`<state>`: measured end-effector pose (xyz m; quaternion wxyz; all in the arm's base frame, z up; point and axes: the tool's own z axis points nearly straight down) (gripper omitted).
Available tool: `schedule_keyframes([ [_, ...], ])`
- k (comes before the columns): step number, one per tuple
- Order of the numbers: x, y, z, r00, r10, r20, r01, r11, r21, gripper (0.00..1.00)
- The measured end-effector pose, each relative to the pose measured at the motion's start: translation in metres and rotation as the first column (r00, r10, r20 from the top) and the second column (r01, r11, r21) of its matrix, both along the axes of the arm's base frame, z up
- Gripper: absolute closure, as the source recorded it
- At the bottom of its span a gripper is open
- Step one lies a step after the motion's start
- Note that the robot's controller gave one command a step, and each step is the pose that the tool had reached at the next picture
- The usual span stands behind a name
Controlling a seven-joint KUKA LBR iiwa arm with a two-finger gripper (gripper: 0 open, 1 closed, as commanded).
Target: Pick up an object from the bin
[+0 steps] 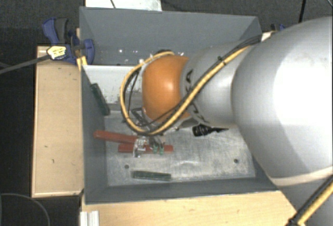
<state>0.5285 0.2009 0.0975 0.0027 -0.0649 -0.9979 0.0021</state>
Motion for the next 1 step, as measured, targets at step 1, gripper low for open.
schedule_keyframes([
  [1, 0.0005, 0.0007, 0.0204, 1.000, 0.000, 0.001, 0.000, 1.000, 0.002, 1.00],
])
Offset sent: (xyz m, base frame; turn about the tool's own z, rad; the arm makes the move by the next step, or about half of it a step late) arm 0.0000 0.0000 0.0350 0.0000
